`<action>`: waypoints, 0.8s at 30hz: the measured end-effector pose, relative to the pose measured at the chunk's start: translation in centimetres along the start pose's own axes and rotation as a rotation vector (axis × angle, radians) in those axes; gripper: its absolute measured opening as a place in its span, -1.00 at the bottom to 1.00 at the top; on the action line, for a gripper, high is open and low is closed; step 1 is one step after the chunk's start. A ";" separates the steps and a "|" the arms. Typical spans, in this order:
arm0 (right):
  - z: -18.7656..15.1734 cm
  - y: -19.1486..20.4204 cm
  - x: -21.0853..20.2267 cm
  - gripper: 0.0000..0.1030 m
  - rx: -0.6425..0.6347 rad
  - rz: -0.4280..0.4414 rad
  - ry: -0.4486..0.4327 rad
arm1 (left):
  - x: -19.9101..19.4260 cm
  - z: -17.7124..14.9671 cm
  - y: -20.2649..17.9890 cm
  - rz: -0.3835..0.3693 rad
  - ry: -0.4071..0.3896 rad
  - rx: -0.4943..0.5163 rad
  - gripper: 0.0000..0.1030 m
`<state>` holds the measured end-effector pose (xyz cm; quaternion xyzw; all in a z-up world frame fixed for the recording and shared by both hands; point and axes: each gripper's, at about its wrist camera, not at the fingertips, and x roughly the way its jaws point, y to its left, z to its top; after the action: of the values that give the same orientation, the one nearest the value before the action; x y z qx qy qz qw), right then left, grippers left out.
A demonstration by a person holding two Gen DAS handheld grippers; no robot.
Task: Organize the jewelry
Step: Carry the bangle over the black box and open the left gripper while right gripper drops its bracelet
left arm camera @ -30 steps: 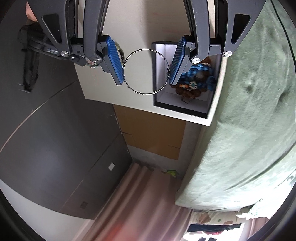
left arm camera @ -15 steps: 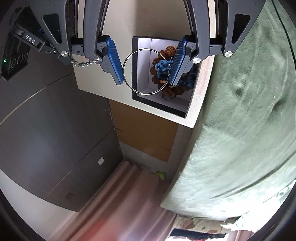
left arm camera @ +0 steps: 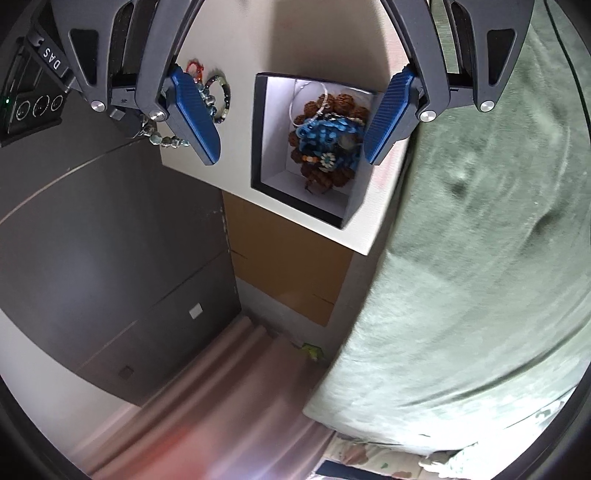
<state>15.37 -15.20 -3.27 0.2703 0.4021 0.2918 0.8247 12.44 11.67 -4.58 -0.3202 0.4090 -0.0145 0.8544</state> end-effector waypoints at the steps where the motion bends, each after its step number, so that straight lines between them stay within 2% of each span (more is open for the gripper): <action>1: 0.0 0.5 0.4 -0.79 -0.010 0.014 0.002 | -0.3 0.2 0.3 -0.002 -0.006 -0.009 0.57; 5: -0.3 2.0 1.9 -0.79 -0.047 0.039 0.011 | -1.4 0.7 1.1 -0.010 -0.025 -0.029 0.57; 8: -0.5 2.8 3.3 -0.79 -0.068 0.026 0.021 | -1.7 1.0 1.4 -0.016 -0.032 -0.039 0.57; 14: -1.5 3.5 5.3 -0.79 -0.129 -0.069 0.020 | -2.1 1.3 2.1 -0.023 -0.038 -0.053 0.57; 18: -1.8 2.9 6.5 -0.74 -0.127 -0.084 0.082 | -2.2 1.4 2.3 -0.023 -0.035 -0.056 0.57; 20: -1.8 2.6 6.4 -0.51 -0.117 -0.086 0.090 | -2.4 1.4 2.4 -0.022 -0.035 -0.058 0.57; 21: -1.8 2.4 6.3 -0.26 -0.111 -0.087 0.087 | -2.4 1.4 2.5 -0.022 -0.036 -0.060 0.57; 22: -1.7 2.2 5.9 -0.16 -0.101 -0.086 0.079 | -2.4 1.4 2.4 -0.022 -0.036 -0.062 0.57; 24: -1.5 1.7 5.4 -0.15 -0.090 -0.088 0.070 | -2.4 1.4 2.3 -0.021 -0.036 -0.062 0.57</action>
<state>16.41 -9.99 -5.62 0.2048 0.4288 0.2822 0.8334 11.26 14.94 -3.61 -0.3511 0.3906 -0.0049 0.8510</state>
